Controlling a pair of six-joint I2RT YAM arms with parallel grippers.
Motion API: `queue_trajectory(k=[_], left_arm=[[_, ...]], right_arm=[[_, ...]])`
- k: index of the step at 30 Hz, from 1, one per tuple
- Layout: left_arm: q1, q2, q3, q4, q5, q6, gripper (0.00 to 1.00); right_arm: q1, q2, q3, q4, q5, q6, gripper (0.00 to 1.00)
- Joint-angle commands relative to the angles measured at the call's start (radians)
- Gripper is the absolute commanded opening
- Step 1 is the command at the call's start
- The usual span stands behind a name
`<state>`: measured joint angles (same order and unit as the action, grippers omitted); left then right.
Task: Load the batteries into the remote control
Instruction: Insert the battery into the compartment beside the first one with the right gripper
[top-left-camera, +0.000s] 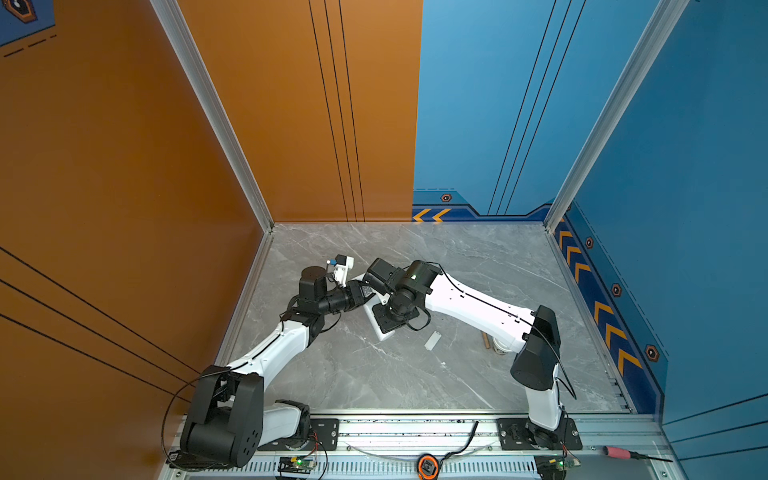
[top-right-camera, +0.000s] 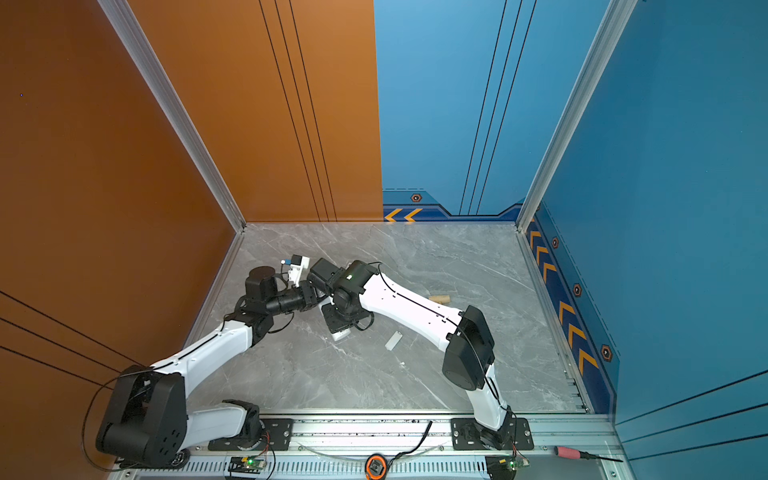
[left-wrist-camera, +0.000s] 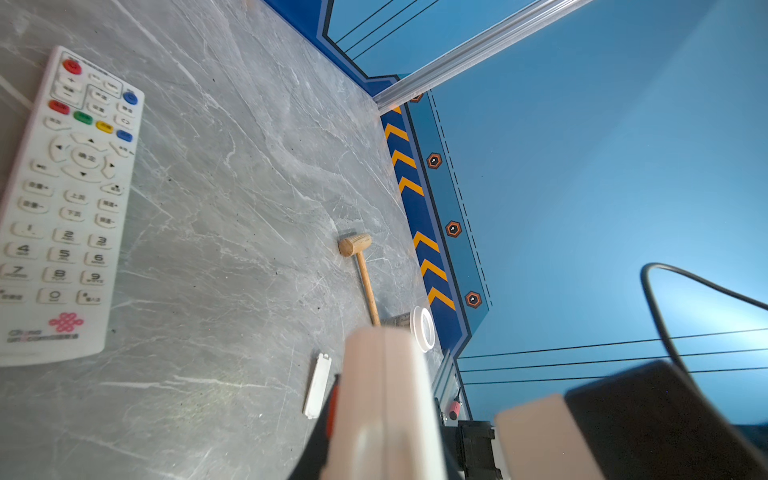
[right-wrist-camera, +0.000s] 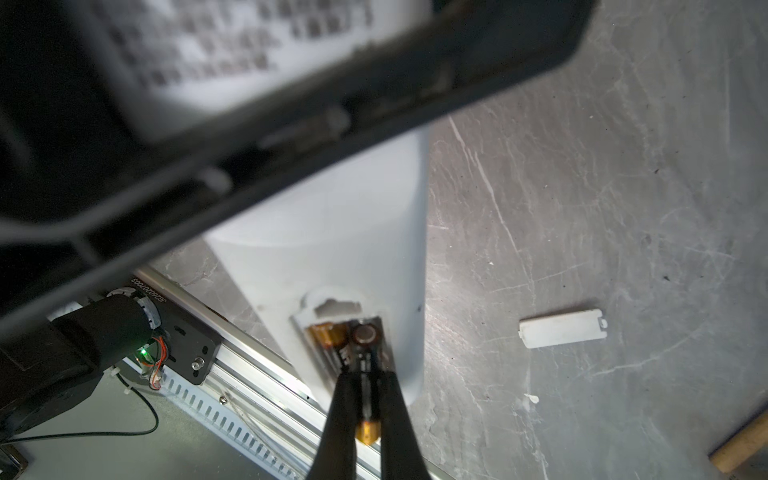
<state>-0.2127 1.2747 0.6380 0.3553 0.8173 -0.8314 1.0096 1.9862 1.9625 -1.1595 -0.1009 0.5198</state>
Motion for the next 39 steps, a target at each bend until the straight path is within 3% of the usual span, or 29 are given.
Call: queue_trajectory(k=[1, 4, 16, 26, 35, 39], left_arm=[[-0.023, -0.009, 0.008, 0.034, 0.071, -0.013, 0.00], [-0.031, -0.011, 0.001, 0.044, 0.075, -0.020, 0.00], [-0.034, -0.007, -0.012, 0.120, 0.103, -0.075, 0.00], [-0.034, 0.000, -0.015, 0.125, 0.127, -0.086, 0.00], [-0.030, 0.021, -0.009, 0.125, 0.171, -0.092, 0.00], [-0.021, 0.022, -0.007, 0.126, 0.198, -0.098, 0.00]], right_arm=[[-0.006, 0.030, 0.031, -0.039, 0.038, -0.025, 0.00], [-0.003, 0.041, 0.042, -0.061, 0.048, -0.033, 0.00], [0.018, 0.025, 0.043, -0.089, 0.091, -0.043, 0.22], [0.033, -0.020, 0.044, -0.101, 0.110, -0.065, 0.25], [0.049, -0.048, 0.091, -0.101, 0.038, -0.103, 0.29], [0.065, -0.116, 0.064, -0.098, 0.037, -0.176, 0.28]])
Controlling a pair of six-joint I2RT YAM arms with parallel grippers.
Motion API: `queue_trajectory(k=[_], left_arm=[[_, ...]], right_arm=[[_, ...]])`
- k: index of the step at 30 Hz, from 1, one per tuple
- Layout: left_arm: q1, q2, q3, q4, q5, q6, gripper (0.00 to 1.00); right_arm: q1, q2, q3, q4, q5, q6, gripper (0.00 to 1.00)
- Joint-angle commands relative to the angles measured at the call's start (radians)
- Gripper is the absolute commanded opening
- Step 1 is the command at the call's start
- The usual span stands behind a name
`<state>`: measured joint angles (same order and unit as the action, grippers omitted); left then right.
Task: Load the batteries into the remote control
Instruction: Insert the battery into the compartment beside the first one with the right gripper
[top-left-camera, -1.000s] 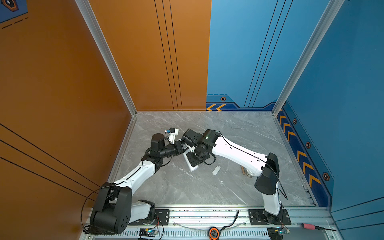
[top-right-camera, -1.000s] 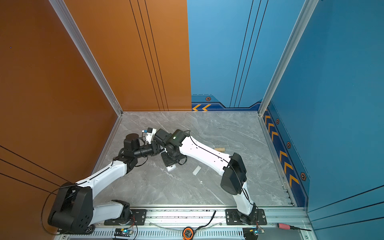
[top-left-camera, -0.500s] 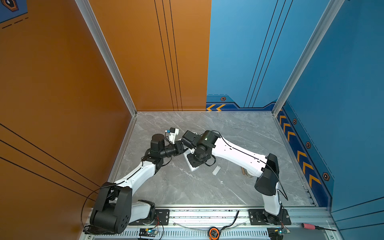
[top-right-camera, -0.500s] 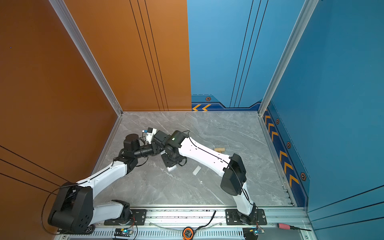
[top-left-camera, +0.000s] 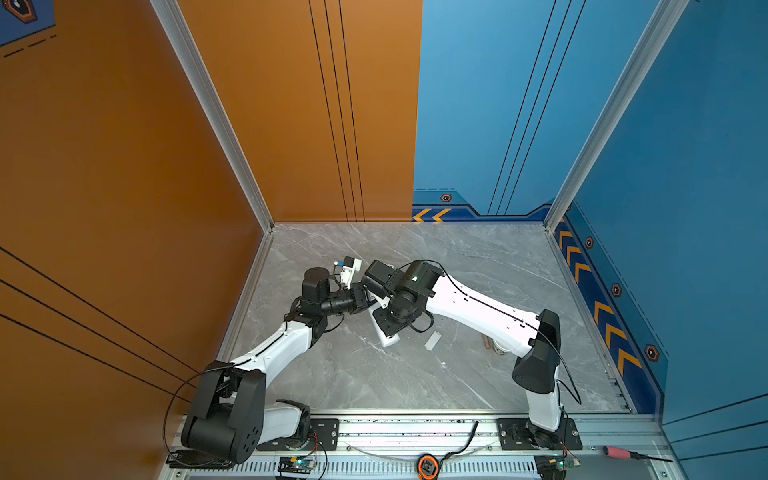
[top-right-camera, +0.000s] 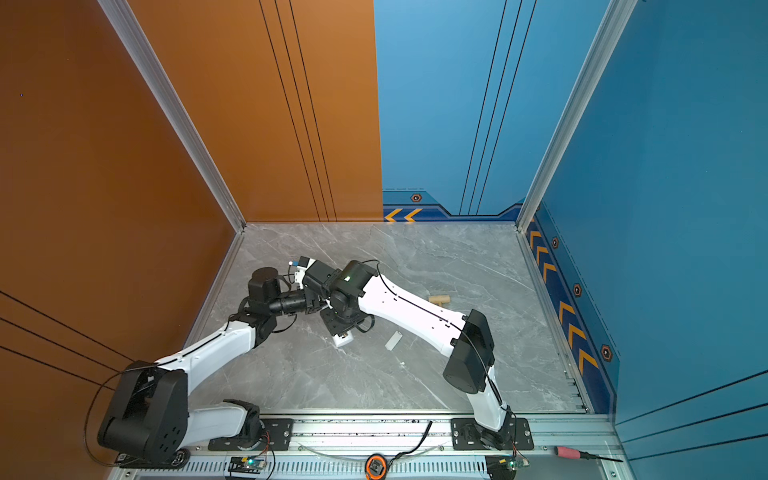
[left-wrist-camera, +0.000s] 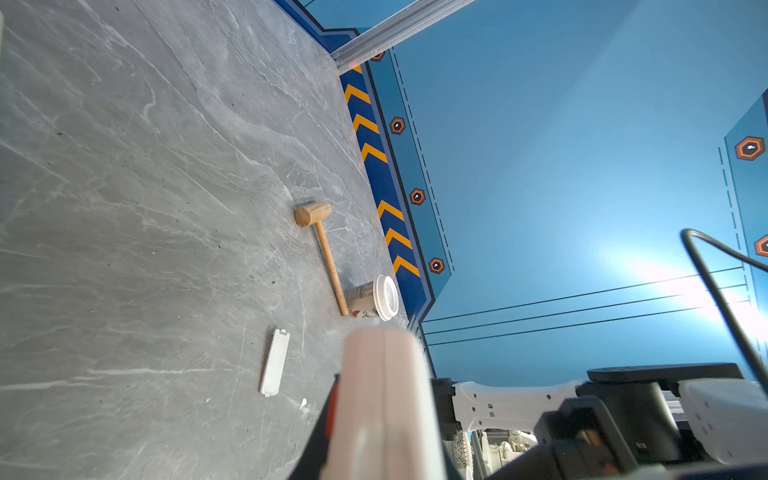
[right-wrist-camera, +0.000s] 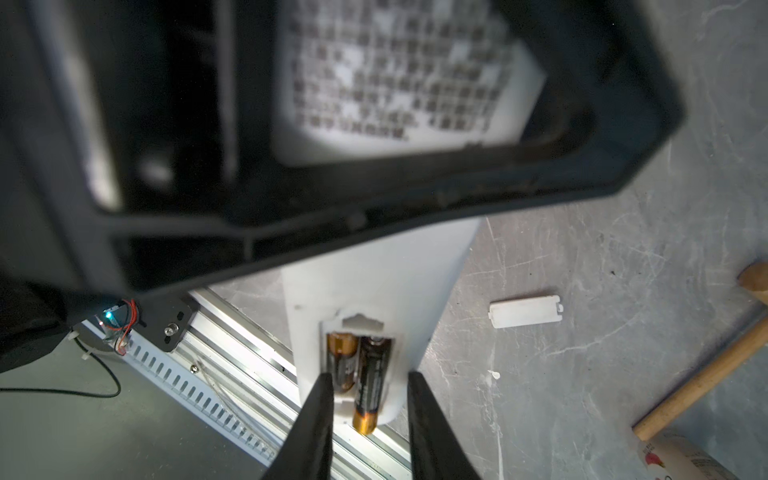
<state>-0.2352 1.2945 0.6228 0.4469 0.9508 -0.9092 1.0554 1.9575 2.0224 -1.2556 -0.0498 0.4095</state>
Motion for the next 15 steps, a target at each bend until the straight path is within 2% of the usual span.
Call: queue_trajectory(k=[1, 8, 15], left_arm=[[0.004, 0.002, 0.009, 0.033, 0.071, -0.022, 0.00], [0.009, -0.005, 0.015, 0.033, 0.117, -0.041, 0.00], [0.011, -0.026, 0.011, 0.033, 0.138, -0.057, 0.00]], right_arm=[[0.027, -0.113, -0.019, 0.004, -0.007, -0.102, 0.28], [0.089, -0.213, -0.134, 0.024, 0.039, -0.426, 0.20], [0.097, -0.201, -0.141, 0.028, 0.018, -0.569, 0.18]])
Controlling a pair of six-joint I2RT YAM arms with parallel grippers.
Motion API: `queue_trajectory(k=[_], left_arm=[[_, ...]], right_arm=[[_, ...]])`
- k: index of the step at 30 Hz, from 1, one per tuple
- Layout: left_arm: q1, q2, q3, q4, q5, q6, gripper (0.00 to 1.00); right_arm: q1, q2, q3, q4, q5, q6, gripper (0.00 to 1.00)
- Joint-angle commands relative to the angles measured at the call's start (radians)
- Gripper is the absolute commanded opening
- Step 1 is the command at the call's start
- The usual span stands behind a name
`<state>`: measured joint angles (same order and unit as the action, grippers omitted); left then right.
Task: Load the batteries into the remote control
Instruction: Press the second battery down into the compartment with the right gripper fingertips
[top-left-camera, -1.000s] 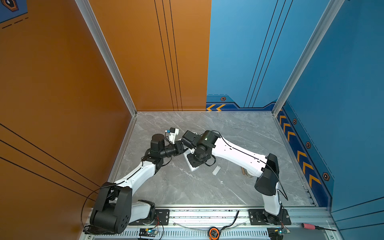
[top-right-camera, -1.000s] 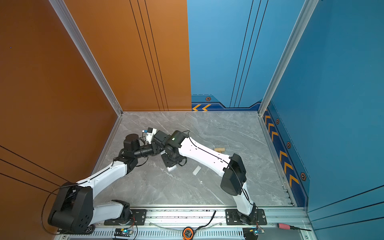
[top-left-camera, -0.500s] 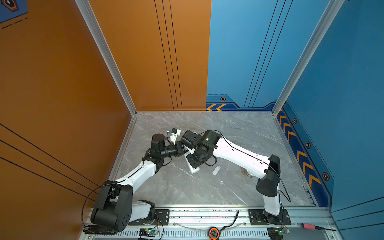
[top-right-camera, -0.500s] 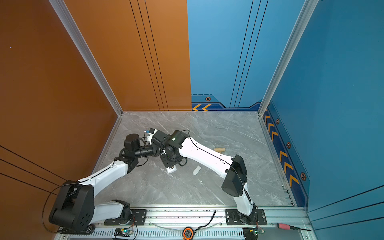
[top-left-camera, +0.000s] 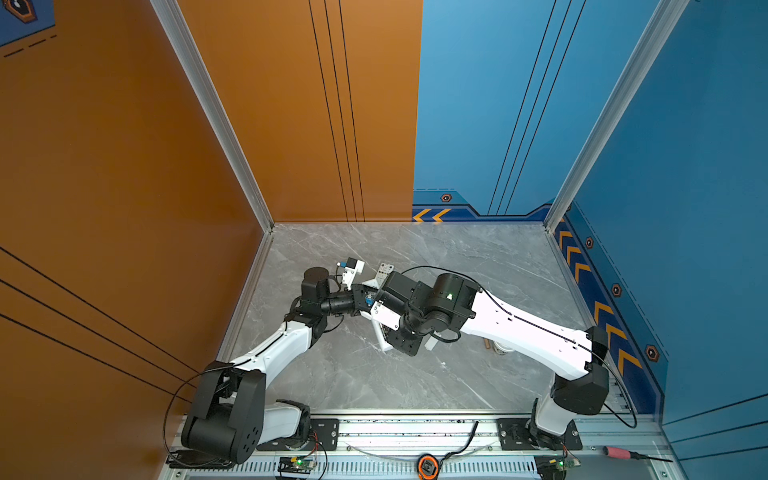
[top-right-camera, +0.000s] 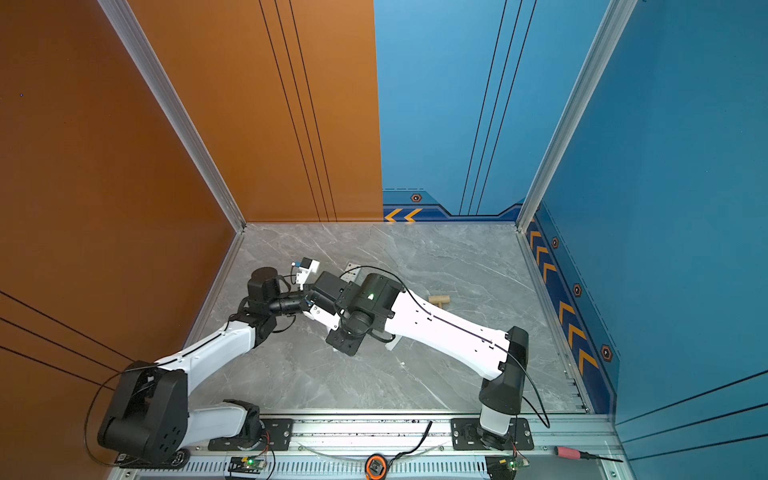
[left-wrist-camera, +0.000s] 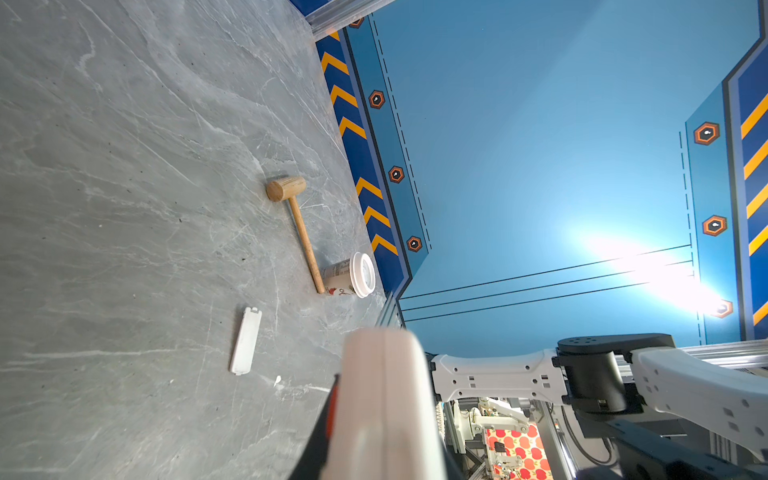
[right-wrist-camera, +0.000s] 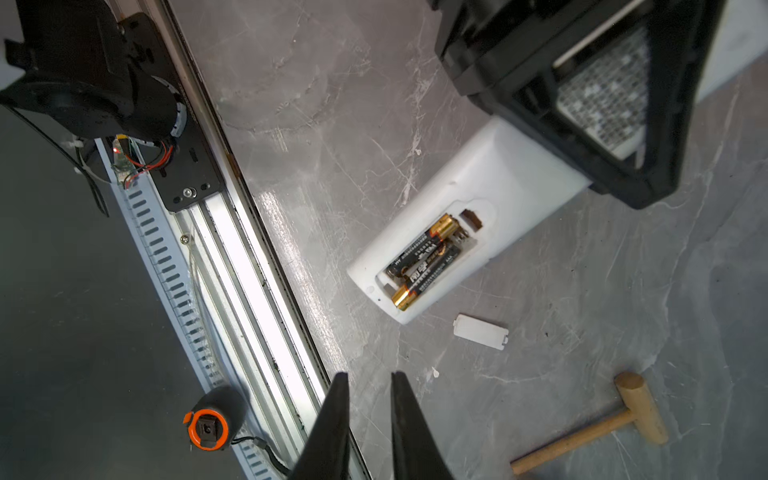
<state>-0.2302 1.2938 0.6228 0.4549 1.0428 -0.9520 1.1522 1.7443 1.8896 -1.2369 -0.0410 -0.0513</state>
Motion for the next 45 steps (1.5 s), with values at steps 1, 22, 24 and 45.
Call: queue_trajectory(k=[1, 22, 24, 45], left_arm=[[0.006, -0.029, 0.009, 0.025, 0.048, -0.016, 0.00], [0.002, -0.052, -0.018, 0.025, 0.046, -0.022, 0.00], [0.003, -0.051, -0.017, 0.025, 0.045, -0.022, 0.00], [-0.009, -0.066, -0.025, 0.025, 0.037, -0.025, 0.00]], right_arm=[[0.000, 0.017, -0.009, 0.013, 0.010, -0.124, 0.18], [-0.023, 0.070, -0.047, 0.040, 0.028, -0.278, 0.18], [-0.023, 0.071, -0.050, 0.040, 0.040, -0.287, 0.18], [-0.025, 0.113, -0.021, 0.088, 0.123, -0.248, 0.14]])
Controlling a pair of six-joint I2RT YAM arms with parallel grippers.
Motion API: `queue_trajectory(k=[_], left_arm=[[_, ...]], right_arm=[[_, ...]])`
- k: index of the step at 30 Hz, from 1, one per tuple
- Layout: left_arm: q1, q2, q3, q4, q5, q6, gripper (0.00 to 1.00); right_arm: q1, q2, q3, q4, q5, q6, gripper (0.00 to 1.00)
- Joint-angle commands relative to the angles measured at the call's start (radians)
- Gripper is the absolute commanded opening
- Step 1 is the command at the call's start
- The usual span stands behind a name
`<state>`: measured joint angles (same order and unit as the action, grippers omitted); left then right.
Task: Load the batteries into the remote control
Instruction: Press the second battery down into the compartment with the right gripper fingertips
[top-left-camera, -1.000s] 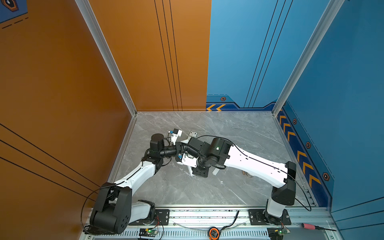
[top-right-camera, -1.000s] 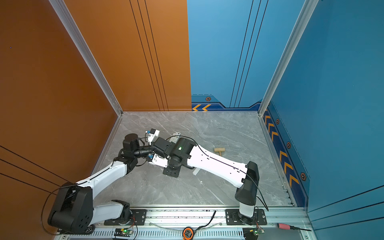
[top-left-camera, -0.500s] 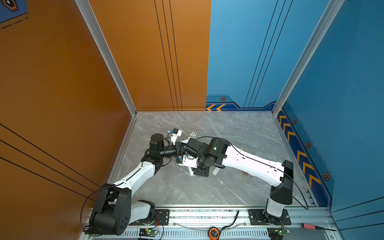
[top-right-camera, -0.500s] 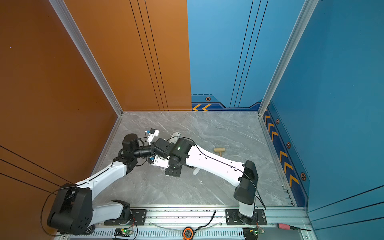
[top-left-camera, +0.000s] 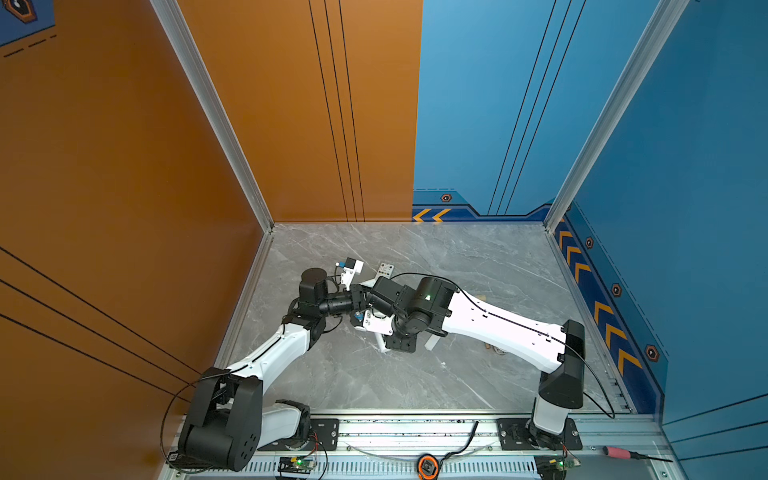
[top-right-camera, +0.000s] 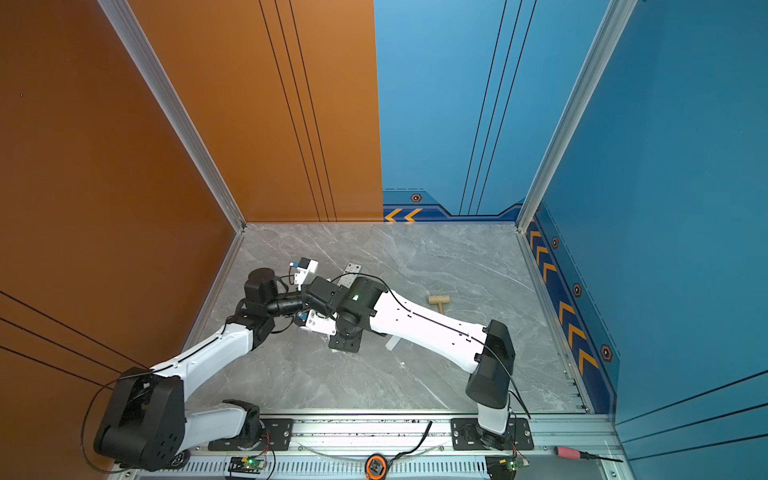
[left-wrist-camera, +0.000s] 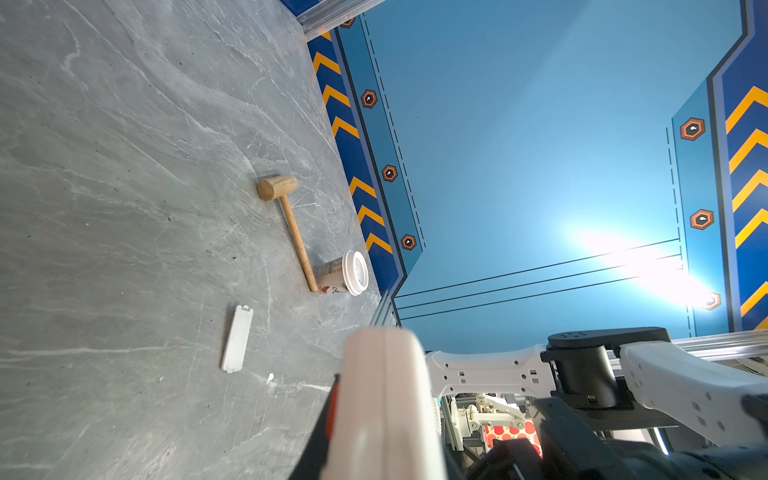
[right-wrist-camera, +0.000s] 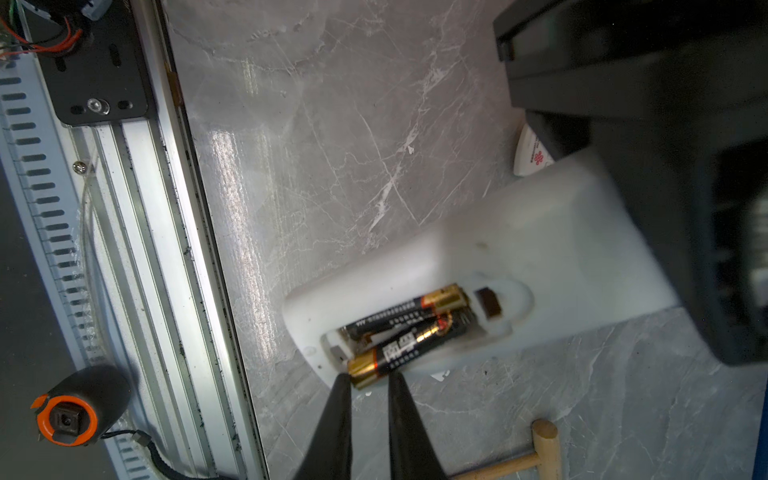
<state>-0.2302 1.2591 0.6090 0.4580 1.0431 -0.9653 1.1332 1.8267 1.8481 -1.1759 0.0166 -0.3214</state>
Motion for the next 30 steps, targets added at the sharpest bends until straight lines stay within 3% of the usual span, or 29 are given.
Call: queue_trajectory(k=[1, 30], left_arm=[[-0.010, -0.032, -0.009, 0.022, 0.037, -0.012, 0.00], [-0.026, -0.051, -0.025, 0.022, 0.012, -0.022, 0.00]], right_arm=[[-0.007, 0.034, 0.023, 0.027, 0.069, 0.029, 0.14], [-0.020, 0.135, 0.069, 0.065, 0.048, 0.200, 0.06]])
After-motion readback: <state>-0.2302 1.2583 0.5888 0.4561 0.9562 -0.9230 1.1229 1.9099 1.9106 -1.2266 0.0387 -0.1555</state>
